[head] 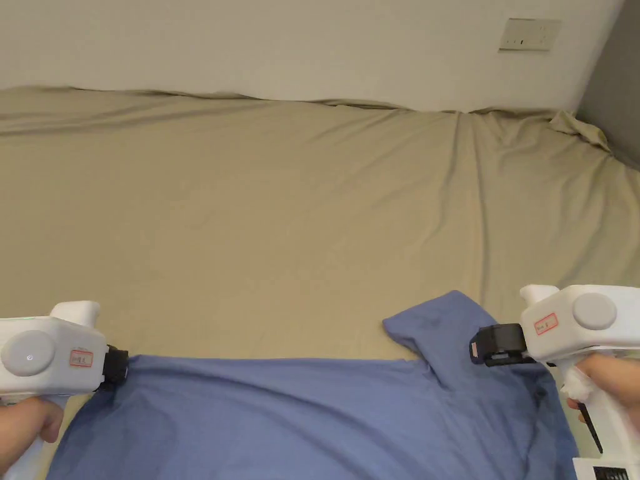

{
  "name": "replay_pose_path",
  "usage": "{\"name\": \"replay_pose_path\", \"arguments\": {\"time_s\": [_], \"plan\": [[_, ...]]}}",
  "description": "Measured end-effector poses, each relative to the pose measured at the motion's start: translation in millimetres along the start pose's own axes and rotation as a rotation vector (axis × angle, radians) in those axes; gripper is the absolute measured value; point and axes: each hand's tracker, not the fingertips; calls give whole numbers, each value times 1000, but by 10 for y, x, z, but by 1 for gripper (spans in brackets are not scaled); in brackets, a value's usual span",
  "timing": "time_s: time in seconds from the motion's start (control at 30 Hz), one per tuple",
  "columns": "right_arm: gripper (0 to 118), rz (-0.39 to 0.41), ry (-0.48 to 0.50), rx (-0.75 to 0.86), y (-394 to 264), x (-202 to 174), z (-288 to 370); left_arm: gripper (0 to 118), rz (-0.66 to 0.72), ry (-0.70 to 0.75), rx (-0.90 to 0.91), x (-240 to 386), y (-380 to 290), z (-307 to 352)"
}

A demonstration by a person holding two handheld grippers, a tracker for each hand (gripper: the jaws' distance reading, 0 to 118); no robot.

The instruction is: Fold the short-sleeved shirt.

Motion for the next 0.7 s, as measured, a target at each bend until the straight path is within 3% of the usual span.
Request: {"name": "replay_pose_path", "arguments": {"time_s": [0.07, 0.1, 0.17, 0.2, 0.23, 0.3, 0.43, 0.7], "plan": [[117, -2, -20, -32, -11, 9, -43, 7, 25, -5, -3, -35, 18, -42], [110, -8, -25, -58, -13, 17, -27, 7, 41, -13, -7, -52, 26, -53], [60, 0, -154, -41, -5, 61, 20, 7, 70, -28, -12, -78, 43, -48], [37, -20, -101, -6, -6, 115, 88, 7, 75, -34, -9, -92, 55, -43], [2, -54, -26, 6, 0, 156, 147, 7, 75, -38, -7, -94, 61, -16], [2, -38, -63, 97, -83, 57, 433, 7, 58, -40, 11, -82, 58, 83], [2, 27, 14, 174, -204, -74, 946, 7, -1, -79, 87, -82, 42, 477], [2, 83, 94, 307, -834, -236, 2043, 7, -103, -110, 239, -166, -395, 1577]]}}
